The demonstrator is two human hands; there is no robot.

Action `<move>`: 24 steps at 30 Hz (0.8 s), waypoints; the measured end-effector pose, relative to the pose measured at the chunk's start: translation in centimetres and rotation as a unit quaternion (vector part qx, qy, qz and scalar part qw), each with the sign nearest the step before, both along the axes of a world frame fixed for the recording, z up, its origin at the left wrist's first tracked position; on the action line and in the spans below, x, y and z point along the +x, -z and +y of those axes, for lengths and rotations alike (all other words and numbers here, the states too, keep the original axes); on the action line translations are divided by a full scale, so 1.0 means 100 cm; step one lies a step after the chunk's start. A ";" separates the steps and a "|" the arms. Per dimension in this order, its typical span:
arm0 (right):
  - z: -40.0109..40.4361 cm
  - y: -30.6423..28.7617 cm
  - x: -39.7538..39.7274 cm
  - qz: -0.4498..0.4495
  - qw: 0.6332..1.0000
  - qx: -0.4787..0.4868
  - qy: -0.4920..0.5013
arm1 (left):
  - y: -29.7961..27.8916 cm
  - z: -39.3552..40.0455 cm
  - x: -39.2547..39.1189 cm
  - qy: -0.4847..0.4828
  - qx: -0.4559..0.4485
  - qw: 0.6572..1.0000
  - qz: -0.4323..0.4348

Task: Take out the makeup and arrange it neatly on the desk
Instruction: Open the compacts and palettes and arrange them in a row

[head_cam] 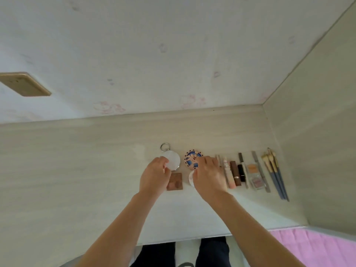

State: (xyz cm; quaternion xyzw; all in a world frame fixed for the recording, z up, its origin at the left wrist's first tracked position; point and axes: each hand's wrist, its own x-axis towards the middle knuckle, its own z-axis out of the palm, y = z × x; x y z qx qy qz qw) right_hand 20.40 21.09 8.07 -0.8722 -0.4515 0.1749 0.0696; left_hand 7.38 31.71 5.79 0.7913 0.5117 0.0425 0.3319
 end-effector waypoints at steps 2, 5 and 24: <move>0.011 0.011 -0.017 -0.011 1.000 -0.017 0.023 | 0.006 0.018 -0.014 0.024 -0.006 1.000 -0.014; 0.029 0.020 -0.037 -0.018 0.998 -0.042 0.052 | 0.016 0.041 -0.035 0.056 -0.031 0.998 -0.022; 0.079 0.039 -0.058 -0.030 0.996 -0.068 0.058 | 0.030 0.064 0.006 0.072 -0.141 0.987 -0.013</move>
